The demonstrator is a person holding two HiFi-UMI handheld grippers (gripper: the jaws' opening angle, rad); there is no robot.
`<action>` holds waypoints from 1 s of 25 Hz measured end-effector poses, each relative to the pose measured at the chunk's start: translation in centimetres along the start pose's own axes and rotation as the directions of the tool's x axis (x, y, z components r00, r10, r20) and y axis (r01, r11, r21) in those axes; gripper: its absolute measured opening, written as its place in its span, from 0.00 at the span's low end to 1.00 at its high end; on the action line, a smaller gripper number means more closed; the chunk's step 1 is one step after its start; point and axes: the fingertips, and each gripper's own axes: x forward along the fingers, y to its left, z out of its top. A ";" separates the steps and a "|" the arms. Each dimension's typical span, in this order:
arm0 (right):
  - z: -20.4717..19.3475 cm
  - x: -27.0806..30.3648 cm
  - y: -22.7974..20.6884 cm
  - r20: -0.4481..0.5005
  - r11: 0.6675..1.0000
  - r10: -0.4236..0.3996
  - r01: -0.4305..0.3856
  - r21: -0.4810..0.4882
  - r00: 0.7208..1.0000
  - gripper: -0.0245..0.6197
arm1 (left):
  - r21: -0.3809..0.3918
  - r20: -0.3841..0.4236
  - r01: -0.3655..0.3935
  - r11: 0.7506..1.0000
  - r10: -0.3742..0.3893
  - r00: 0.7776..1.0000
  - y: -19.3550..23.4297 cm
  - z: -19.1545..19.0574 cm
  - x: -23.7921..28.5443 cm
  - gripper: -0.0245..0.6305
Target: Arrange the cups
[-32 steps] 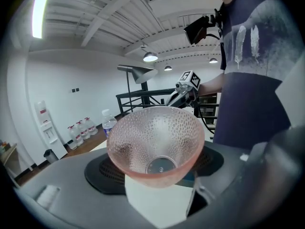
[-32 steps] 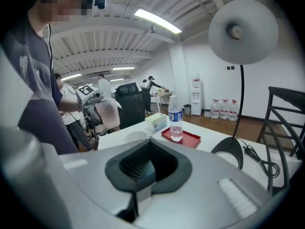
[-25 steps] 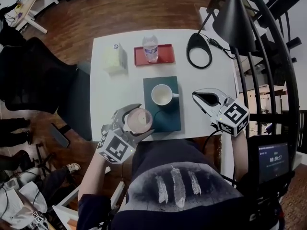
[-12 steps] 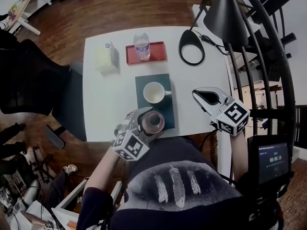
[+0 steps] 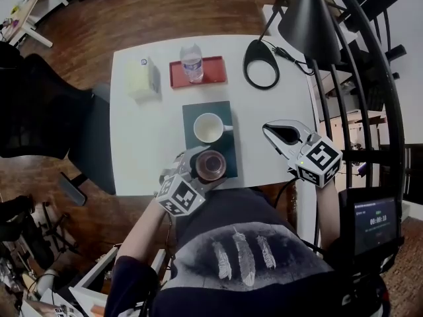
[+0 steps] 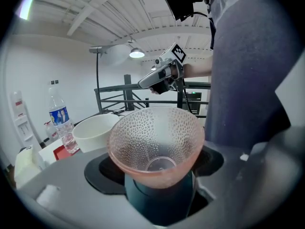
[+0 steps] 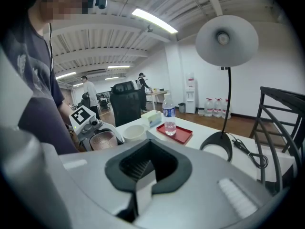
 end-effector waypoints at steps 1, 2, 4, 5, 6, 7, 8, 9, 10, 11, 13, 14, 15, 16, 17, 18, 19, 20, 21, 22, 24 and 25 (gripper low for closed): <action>0.0 0.0 0.0 -0.001 1.000 0.001 -0.001 -0.001 1.000 0.04 | -0.006 0.004 0.000 1.000 0.000 1.000 0.0 0.0 0.0 0.64; 0.0 0.0 0.0 -0.002 1.000 0.002 -0.002 -0.002 1.000 0.04 | -0.010 0.008 0.000 1.000 0.000 1.000 0.1 0.1 0.0 0.64; 0.0 -0.1 0.1 -0.005 1.000 0.004 -0.004 -0.002 1.000 0.04 | -0.008 0.012 0.001 1.000 -0.001 1.000 0.0 0.2 0.1 0.64; 0.0 -0.1 0.1 -0.005 1.000 0.004 -0.004 -0.001 1.000 0.04 | -0.003 0.012 0.002 1.000 -0.002 1.000 0.0 0.2 0.1 0.64; 0.1 0.0 0.1 -0.005 1.000 0.005 -0.005 0.001 1.000 0.04 | 0.003 0.009 0.005 1.000 -0.005 1.000 0.0 0.2 0.1 0.64; 0.1 0.1 0.1 -0.004 1.000 0.006 -0.006 0.000 1.000 0.04 | 0.006 0.002 0.012 1.000 -0.012 1.000 -0.2 0.1 0.2 0.64; 0.2 0.1 0.1 -0.004 1.000 0.008 -0.008 -0.002 1.000 0.04 | 0.007 -0.007 0.022 1.000 -0.022 1.000 -0.3 0.0 0.4 0.64; 0.2 0.2 0.1 -0.004 1.000 0.010 -0.011 -0.004 1.000 0.04 | 0.007 -0.018 0.034 0.999 -0.034 0.999 -0.6 -0.2 0.5 0.65; 0.2 0.3 0.2 -0.005 1.000 0.014 -0.014 -0.005 1.000 0.04 | 0.005 -0.025 0.045 0.999 -0.045 0.999 -0.8 -0.3 0.5 0.65; 0.2 0.3 0.3 -0.005 1.000 0.016 -0.016 -0.006 1.000 0.04 | -0.001 -0.026 0.051 0.999 -0.051 0.998 -0.9 -0.3 0.5 0.65; 0.3 0.4 0.4 -0.006 1.000 0.021 -0.021 -0.007 1.000 0.04 | -0.026 -0.016 0.057 0.998 -0.057 0.998 -0.8 -0.2 0.3 0.66; 0.3 0.4 0.4 -0.005 1.000 0.023 -0.023 -0.007 1.000 0.04 | -0.038 -0.013 0.059 0.998 -0.059 0.998 -0.6 -0.1 0.2 0.68; 0.3 0.4 0.4 -0.005 1.000 0.024 -0.024 -0.008 1.000 0.04 | -0.046 -0.012 0.060 0.997 -0.061 0.998 -0.5 0.0 0.1 0.68; 0.2 0.4 0.4 -0.006 1.000 0.024 -0.024 -0.008 1.000 0.04 | -0.051 -0.011 0.063 0.997 -0.064 0.998 -0.5 0.1 -0.1 0.70; 0.2 0.3 0.3 -0.007 1.000 0.023 -0.023 -0.008 1.000 0.04 | -0.057 -0.009 0.066 0.996 -0.066 0.998 -0.5 0.2 -0.3 0.70; 0.1 0.3 0.3 -0.008 1.000 0.023 -0.023 -0.006 1.000 0.04 | -0.067 -0.004 0.069 0.995 -0.069 0.998 -0.4 0.3 -0.6 0.70; 0.1 0.3 0.3 -0.008 1.000 0.022 -0.022 -0.005 1.000 0.04 | -0.081 0.004 0.072 0.994 -0.072 0.997 -0.4 0.4 -0.8 0.71; 0.1 0.3 0.3 -0.009 1.000 0.023 -0.023 -0.004 1.000 0.04 | -0.096 0.011 0.077 0.992 -0.077 0.997 -0.3 0.4 -1.0 0.72; 0.0 0.3 0.3 -0.009 1.000 0.023 -0.023 -0.003 1.000 0.04 | -0.108 0.016 0.083 0.991 -0.081 0.997 -0.3 0.5 -1.2 0.74; 0.0 0.3 0.2 -0.009 1.000 0.023 -0.023 -0.002 1.000 0.04 | -0.113 0.017 0.087 0.990 -0.086 0.996 -0.2 0.6 -1.4 0.76; -0.1 0.3 0.2 -0.009 1.000 0.021 -0.021 -0.002 1.000 0.04 | -0.112 0.015 0.092 0.989 -0.091 0.996 0.0 1.1 -1.9 0.78; 0.0 0.3 0.2 -0.009 1.000 0.021 -0.021 -0.002 1.000 0.04 | -0.114 0.018 0.094 0.989 -0.092 0.996 0.2 1.4 -2.3 0.78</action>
